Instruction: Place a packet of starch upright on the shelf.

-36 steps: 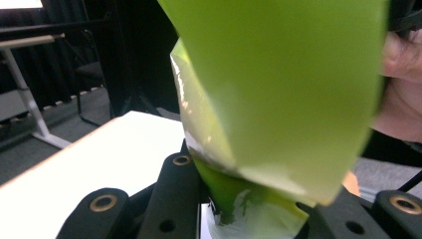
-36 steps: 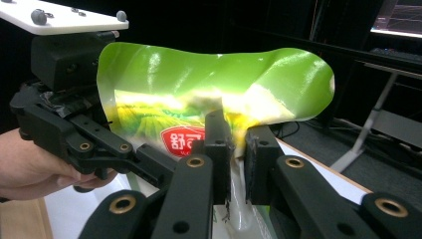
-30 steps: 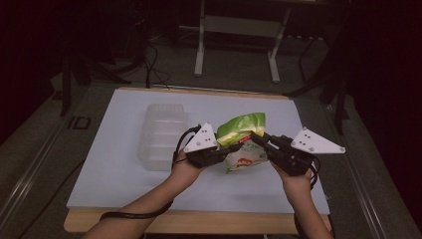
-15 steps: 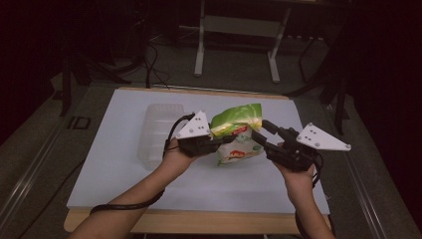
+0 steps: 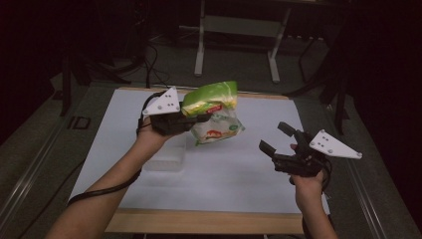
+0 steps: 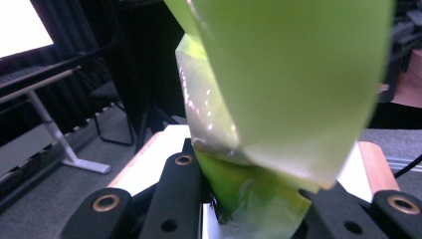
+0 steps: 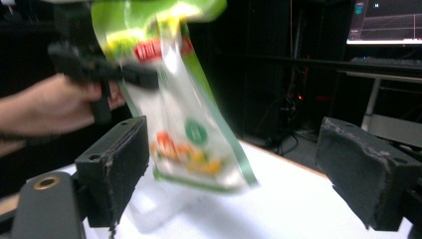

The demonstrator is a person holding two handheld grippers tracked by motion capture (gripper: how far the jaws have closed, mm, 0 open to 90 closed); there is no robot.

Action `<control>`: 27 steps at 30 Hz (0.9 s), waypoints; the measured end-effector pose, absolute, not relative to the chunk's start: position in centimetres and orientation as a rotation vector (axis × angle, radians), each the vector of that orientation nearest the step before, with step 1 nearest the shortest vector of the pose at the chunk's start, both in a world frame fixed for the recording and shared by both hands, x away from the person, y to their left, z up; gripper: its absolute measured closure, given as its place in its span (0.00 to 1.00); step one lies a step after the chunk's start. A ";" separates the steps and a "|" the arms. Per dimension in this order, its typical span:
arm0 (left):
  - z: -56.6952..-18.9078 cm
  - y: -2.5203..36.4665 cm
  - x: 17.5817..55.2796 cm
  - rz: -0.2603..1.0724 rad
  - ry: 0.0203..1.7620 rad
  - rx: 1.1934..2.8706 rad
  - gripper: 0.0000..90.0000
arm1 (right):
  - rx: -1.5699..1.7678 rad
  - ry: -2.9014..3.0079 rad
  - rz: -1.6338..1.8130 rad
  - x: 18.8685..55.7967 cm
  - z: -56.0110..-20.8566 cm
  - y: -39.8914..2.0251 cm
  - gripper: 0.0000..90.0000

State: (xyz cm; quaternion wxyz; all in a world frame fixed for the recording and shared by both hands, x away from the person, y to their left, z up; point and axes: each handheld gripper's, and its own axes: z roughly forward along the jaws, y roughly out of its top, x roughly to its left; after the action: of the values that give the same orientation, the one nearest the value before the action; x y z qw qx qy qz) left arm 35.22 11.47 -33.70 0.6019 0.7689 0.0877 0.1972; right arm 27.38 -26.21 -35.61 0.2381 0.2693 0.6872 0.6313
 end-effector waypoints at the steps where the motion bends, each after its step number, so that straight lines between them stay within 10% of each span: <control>1: -33.6 11.9 35.4 0.457 0.207 1.781 0.86 | 0.739 1.892 1.727 27.3 -35.7 -26.3 0.15; 27: -33.4 22.4 43.4 0.541 0.201 1.965 0.86 | 0.777 1.942 1.772 26.6 -38.9 -28.1 0.18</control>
State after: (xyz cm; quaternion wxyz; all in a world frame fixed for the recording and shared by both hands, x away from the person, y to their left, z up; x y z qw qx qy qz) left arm 43.35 22.40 -33.42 0.5199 0.8196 0.0839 0.2256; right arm 26.63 -28.13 -38.86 0.1987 0.2778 0.6944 0.6334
